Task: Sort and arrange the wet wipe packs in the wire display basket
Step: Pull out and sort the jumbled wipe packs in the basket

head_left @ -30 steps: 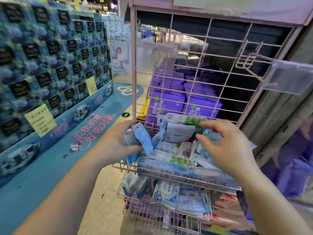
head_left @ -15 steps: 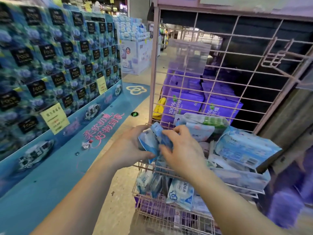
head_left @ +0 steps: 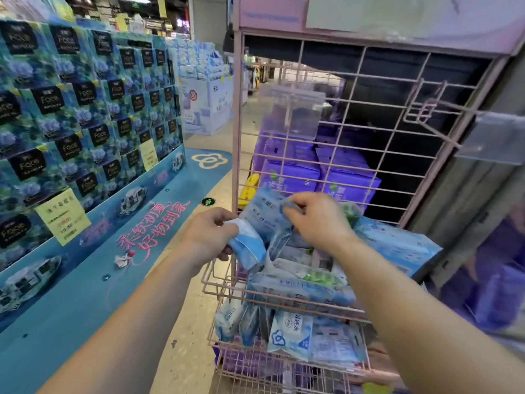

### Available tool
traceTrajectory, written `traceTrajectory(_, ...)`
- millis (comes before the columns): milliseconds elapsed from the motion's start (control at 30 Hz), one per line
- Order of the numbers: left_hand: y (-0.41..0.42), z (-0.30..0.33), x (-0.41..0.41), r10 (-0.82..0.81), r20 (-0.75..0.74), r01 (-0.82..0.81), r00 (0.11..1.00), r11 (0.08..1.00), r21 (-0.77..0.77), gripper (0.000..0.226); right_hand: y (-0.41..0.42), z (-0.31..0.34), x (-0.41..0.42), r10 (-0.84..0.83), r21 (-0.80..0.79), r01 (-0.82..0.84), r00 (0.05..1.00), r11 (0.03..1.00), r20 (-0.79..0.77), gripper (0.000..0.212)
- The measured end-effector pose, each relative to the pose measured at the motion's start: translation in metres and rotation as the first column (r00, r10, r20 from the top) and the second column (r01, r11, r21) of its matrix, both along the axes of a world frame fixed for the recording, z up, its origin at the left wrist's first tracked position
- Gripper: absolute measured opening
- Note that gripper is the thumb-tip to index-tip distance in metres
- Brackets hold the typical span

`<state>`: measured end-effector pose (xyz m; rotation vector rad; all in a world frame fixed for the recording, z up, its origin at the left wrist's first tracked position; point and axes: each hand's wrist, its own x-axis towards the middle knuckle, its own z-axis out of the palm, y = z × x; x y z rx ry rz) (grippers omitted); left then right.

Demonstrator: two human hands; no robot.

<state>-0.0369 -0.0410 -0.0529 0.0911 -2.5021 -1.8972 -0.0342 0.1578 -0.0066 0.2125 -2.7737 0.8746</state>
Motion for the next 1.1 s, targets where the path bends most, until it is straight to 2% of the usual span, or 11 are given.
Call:
traceTrajectory(67, 0.001, 0.003, 0.002, 0.026, 0.001, -0.026, 1.000, 1.000, 0.006, 0.010, -0.005, 0.002, 0.004, 0.031, 0.091, -0.031, 1.000, 0.995, 0.001, 0.015)
traceTrajectory(167, 0.006, 0.013, 0.012, 0.066, -0.009, -0.065, 0.998, 0.996, 0.057, 0.011, -0.002, 0.007, 0.022, 0.019, -0.068, -0.021, 0.999, 0.997, -0.036, 0.036)
traceTrajectory(300, 0.027, 0.045, 0.031, 0.118, -0.168, -0.094, 0.979, 0.985, 0.147, 0.018, -0.021, -0.007, 0.063, 0.208, -0.104, -0.203, 0.977, 0.974, 0.042, 0.083)
traceTrajectory(400, 0.050, 0.064, 0.046, 0.077, -0.263, -0.020, 0.962, 0.977, 0.212, 0.012, -0.016, -0.010, 0.063, 0.081, -0.258, -0.110, 0.989, 0.960, -0.122, 0.073)
traceTrajectory(500, 0.064, 0.071, 0.053, -0.017, -0.299, 0.110, 0.954, 0.949, 0.294, 0.012, 0.020, -0.002, 0.065, 0.019, -0.443, -0.065, 0.994, 0.894, -0.106, 0.053)
traceTrajectory(600, 0.064, 0.050, 0.044, -0.002, -0.323, -0.010, 0.946, 0.999, -0.036, 0.033, 0.077, -0.002, 0.081, 0.007, -0.522, -0.050, 0.996, 0.851, -0.085, 0.050)
traceTrajectory(667, 0.057, 0.030, 0.038, 0.072, -0.355, -0.160, 0.932, 0.961, -0.224, 0.037, 0.120, -0.006, 0.097, 0.006, -0.454, -0.052, 0.995, 0.890, -0.101, 0.051)
traceTrajectory(767, 0.043, 0.009, 0.027, 0.173, -0.414, -0.322, 0.894, 0.890, -0.324, 0.051, 0.162, -0.022, 0.112, -0.097, -0.128, 0.087, 0.992, 0.988, -0.081, 0.049)
traceTrajectory(833, 0.037, 0.004, 0.022, 0.215, -0.355, -0.349, 0.910, 0.860, -0.372, 0.063, 0.177, -0.037, 0.111, -0.244, 0.008, 0.247, 0.963, 0.969, -0.115, 0.050)
traceTrajectory(967, 0.033, -0.004, 0.011, 0.171, -0.234, -0.255, 0.957, 0.881, -0.399, 0.089, 0.179, -0.039, 0.109, -0.277, -0.136, 0.277, 0.961, 0.951, 0.018, 0.081)
traceTrajectory(1100, 0.035, -0.003, 0.003, 0.130, -0.150, -0.174, 0.980, 0.926, -0.336, 0.104, 0.170, -0.044, 0.102, -0.254, -0.171, 0.275, 0.957, 0.946, 0.138, 0.059)
